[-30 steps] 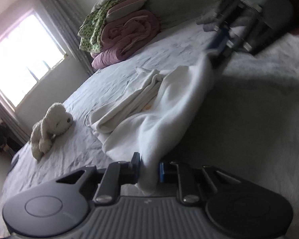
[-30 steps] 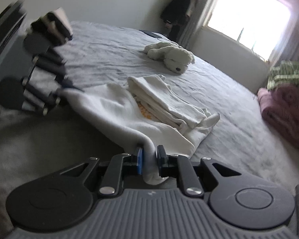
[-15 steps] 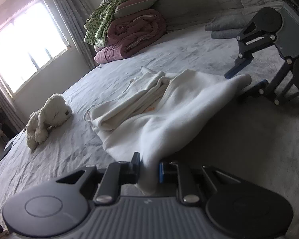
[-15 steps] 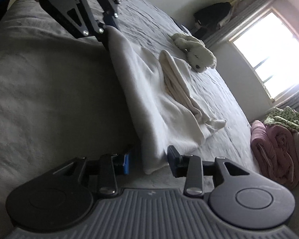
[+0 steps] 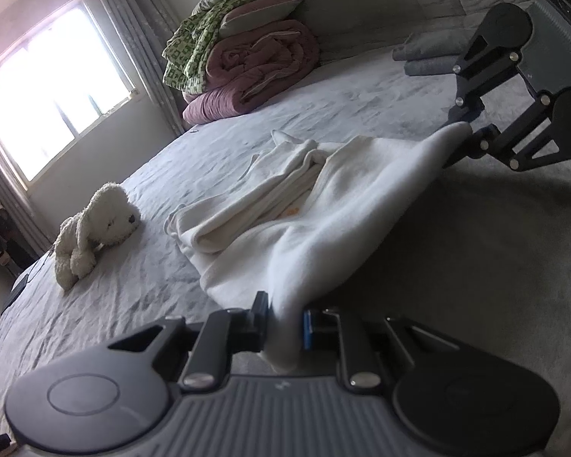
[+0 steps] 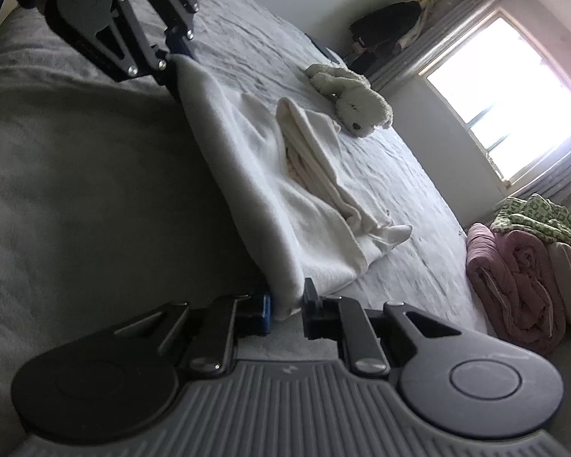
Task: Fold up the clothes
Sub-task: 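Lift the shirt corners with both grippers, folding the shirt over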
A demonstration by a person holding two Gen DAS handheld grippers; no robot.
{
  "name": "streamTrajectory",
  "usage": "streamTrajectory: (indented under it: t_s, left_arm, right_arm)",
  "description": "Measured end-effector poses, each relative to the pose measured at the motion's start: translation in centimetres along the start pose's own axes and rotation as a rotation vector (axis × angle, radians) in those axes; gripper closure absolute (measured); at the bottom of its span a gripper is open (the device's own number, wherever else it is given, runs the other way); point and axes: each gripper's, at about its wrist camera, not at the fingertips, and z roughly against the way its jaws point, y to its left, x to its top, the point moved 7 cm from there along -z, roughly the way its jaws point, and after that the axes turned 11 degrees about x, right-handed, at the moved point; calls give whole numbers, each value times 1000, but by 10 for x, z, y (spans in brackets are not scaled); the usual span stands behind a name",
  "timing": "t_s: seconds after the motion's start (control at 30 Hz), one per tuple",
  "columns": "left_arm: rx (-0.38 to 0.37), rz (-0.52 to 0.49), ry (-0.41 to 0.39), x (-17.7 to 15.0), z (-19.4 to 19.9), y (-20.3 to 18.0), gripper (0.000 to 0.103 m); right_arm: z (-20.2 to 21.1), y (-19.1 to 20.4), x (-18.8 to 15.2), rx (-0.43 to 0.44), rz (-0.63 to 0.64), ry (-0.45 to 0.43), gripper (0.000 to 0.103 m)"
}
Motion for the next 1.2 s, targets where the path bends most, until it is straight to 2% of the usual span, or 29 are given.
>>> streamTrajectory:
  t_s: [0.5,0.87,1.07,1.2]
  left_arm:
    - [60,35,-31,24,-1,18,86]
    - [49,82,-30,40,-3,34,87]
    - [48,76,-36,51,-7,45,87]
    - [21,58,-31,61,-16,55,87]
  right_arm:
    - [14,-23,14,6,-182,-106,89]
    - [22,-43,19,11,-283,-164,89]
    - [23,-63,26,8,-350,-212,89]
    - [22,-81,30,27,-418,-242,89]
